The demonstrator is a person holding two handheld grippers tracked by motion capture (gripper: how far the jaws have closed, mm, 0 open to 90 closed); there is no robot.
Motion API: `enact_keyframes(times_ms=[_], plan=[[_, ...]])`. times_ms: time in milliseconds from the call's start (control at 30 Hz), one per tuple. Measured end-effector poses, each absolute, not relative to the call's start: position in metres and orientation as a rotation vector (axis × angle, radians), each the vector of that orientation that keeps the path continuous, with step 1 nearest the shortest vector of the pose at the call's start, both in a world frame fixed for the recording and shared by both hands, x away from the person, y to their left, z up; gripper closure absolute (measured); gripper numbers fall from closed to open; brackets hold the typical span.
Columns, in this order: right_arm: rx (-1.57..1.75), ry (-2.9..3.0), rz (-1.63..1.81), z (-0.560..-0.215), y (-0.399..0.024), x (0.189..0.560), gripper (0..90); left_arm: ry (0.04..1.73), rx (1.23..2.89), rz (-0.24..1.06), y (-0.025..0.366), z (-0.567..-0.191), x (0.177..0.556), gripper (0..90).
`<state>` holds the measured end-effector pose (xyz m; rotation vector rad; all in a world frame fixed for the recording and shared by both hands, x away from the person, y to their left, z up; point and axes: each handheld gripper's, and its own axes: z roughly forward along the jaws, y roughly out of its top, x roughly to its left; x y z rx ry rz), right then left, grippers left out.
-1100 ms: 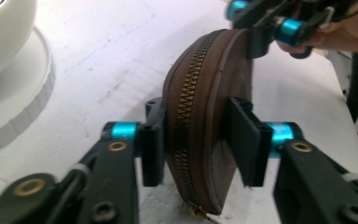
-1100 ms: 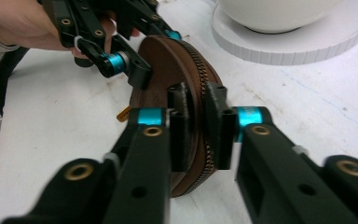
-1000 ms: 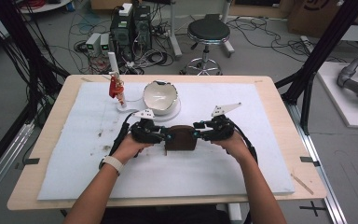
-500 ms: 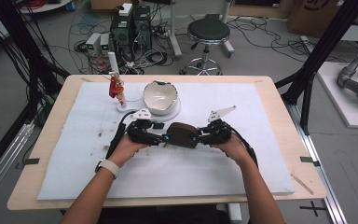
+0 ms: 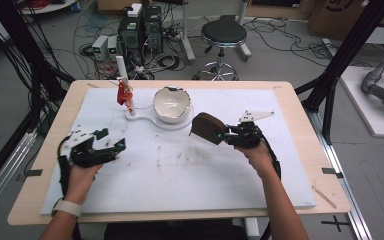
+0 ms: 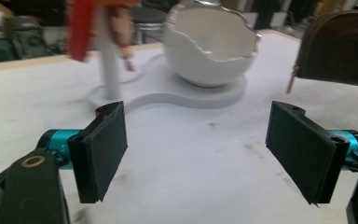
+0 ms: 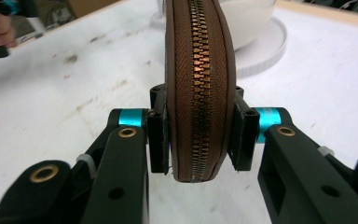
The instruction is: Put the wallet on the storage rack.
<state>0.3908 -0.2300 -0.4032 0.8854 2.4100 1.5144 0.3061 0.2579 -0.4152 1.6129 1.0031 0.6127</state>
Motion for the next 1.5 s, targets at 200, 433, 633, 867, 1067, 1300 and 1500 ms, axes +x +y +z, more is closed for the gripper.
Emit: enact_keyframes(times_ms=[200,433,633,867,1067,1300,1500], plan=[[0.82,2.392,1.499,-0.38,-0.212,0.396,66.2,1.091,1.575,0.704,0.29,-0.418,0.289,19.5],[0.739,2.366,1.523,-0.351,-0.183,0.414,66.2,1.156,1.571,0.689,0.295,-0.434,0.29,19.5],[0.682,2.373,1.461,-0.334,-0.155,0.436,66.2,1.161,1.554,0.657,0.296,-0.437,0.291,19.5],[0.646,2.387,1.314,-0.334,-0.123,0.462,66.1,1.175,1.496,0.618,0.301,-0.438,0.291,19.5],[0.628,2.391,1.246,-0.347,-0.108,0.478,66.1,1.182,1.473,0.599,0.304,-0.439,0.291,19.6],[0.559,2.373,1.209,-0.35,-0.095,0.487,66.0,1.195,1.453,0.586,0.306,-0.44,0.291,19.6],[0.622,2.361,1.196,-0.358,-0.091,0.49,54.2,1.189,1.458,0.589,0.306,-0.44,0.29,19.5]])
